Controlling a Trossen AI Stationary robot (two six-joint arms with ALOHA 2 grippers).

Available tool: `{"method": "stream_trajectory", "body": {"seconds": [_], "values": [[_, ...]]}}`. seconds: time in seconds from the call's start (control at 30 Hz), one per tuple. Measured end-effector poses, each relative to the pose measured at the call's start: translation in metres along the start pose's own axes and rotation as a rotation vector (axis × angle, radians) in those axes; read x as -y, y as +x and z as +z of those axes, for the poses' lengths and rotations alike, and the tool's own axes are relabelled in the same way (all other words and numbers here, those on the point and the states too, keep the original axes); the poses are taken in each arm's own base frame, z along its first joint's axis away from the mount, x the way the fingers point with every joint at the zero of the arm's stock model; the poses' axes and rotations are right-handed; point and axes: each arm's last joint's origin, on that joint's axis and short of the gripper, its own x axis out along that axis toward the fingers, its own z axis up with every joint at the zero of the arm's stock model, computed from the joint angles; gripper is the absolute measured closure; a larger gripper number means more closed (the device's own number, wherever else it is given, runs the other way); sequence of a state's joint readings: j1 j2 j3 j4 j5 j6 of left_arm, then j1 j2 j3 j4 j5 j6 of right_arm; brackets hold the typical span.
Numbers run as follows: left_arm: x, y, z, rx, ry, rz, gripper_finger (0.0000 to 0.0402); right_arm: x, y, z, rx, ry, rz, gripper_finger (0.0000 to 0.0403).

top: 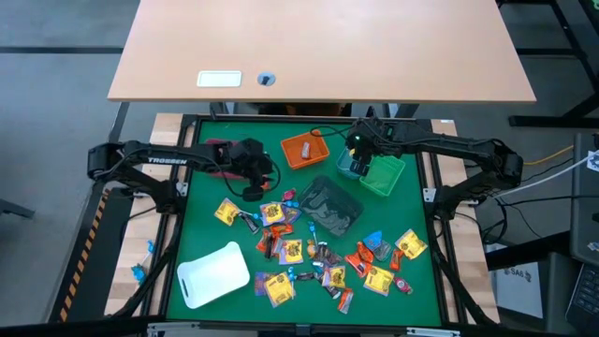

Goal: Sort candy
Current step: Put the orange chocolate into the orange bin

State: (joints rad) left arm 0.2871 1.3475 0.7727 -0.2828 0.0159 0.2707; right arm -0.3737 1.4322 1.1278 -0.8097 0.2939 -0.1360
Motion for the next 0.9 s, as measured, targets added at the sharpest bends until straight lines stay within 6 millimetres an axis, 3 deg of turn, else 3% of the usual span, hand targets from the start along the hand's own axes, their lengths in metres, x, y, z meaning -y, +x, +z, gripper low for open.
{"method": "stream_trajectory", "body": {"seconds": [0.2,0.47,0.9], "values": [[0.002,0.010,-0.005,-0.058,0.103,-0.014,0.0285,0.000,0.000,0.000,0.000,0.000,0.000,0.0225],[0.010,0.018,-0.010,-0.122,0.445,-0.060,0.0285,0.000,0.000,0.000,-0.001,0.000,0.001,0.0225],[0.014,0.045,-0.024,-0.247,0.476,-0.096,0.0285,0.000,0.000,0.000,-0.001,0.000,0.000,0.0225]]}}
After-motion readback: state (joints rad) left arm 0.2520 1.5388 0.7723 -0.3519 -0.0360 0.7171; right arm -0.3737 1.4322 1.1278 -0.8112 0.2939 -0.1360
